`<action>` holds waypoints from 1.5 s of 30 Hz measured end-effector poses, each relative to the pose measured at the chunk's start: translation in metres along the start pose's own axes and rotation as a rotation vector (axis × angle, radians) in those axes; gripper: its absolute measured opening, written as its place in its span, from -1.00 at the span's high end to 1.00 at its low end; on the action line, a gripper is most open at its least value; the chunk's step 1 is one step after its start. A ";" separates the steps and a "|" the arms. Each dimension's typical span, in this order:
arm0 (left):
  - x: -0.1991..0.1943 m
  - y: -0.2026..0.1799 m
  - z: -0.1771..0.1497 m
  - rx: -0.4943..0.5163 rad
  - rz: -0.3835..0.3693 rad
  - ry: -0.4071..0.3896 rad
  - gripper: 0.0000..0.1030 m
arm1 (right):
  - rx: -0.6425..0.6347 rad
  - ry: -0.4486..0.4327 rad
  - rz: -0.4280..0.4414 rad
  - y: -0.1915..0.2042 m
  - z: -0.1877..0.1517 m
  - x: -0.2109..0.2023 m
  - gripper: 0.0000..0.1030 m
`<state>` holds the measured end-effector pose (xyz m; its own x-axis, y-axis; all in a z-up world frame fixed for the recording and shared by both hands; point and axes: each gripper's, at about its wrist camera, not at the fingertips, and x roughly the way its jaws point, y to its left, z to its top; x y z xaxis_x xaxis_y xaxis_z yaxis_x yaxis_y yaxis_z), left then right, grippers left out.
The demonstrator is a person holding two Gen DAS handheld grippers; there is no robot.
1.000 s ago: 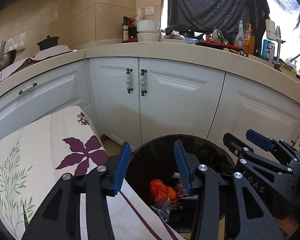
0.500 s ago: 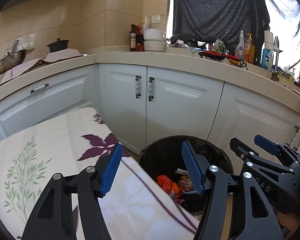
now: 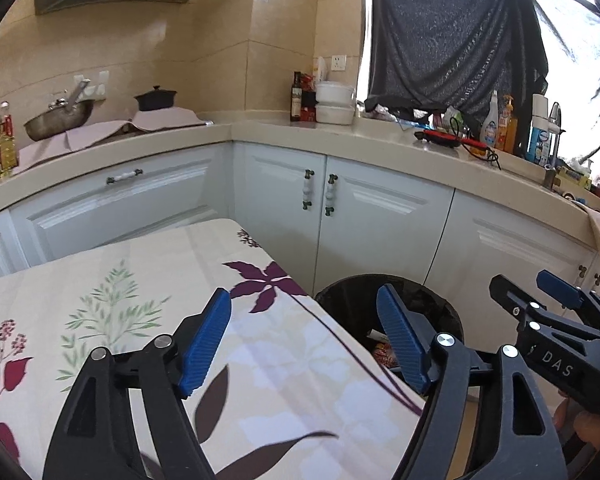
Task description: Collect trash
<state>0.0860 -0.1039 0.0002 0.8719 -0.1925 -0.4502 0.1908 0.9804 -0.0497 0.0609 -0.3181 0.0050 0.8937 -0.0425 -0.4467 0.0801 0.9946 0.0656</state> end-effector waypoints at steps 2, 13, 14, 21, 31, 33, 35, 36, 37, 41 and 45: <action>-0.012 0.002 -0.002 0.003 0.009 -0.010 -0.45 | 0.001 -0.008 -0.001 0.002 0.000 -0.010 -0.54; -0.057 0.012 -0.012 0.007 0.034 -0.047 -0.52 | -0.023 -0.043 0.006 0.014 -0.006 -0.056 -0.56; -0.060 0.013 -0.013 0.006 0.036 -0.049 -0.52 | -0.026 -0.044 0.005 0.014 -0.006 -0.058 -0.56; -0.081 0.021 -0.020 -0.004 0.045 -0.063 -0.55 | -0.046 -0.057 0.005 0.023 -0.012 -0.081 -0.56; -0.100 0.030 -0.027 -0.023 0.057 -0.080 -0.58 | -0.072 -0.083 0.001 0.032 -0.015 -0.104 -0.56; -0.102 0.032 -0.027 -0.028 0.057 -0.084 -0.59 | -0.073 -0.085 0.000 0.033 -0.015 -0.106 -0.56; -0.104 0.033 -0.027 -0.031 0.058 -0.088 -0.59 | -0.074 -0.090 0.003 0.034 -0.016 -0.108 -0.56; -0.105 0.033 -0.027 -0.031 0.058 -0.089 -0.59 | -0.075 -0.092 0.003 0.034 -0.016 -0.109 -0.56; -0.105 0.033 -0.027 -0.031 0.059 -0.090 -0.59 | -0.077 -0.093 0.003 0.034 -0.016 -0.110 -0.56; -0.108 0.033 -0.029 -0.031 0.062 -0.095 -0.60 | -0.077 -0.097 0.005 0.035 -0.017 -0.112 -0.56; -0.108 0.033 -0.029 -0.033 0.061 -0.097 -0.62 | -0.078 -0.097 0.003 0.036 -0.017 -0.112 -0.56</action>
<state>-0.0153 -0.0497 0.0216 0.9211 -0.1344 -0.3654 0.1229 0.9909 -0.0547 -0.0443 -0.2763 0.0422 0.9328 -0.0445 -0.3575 0.0460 0.9989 -0.0041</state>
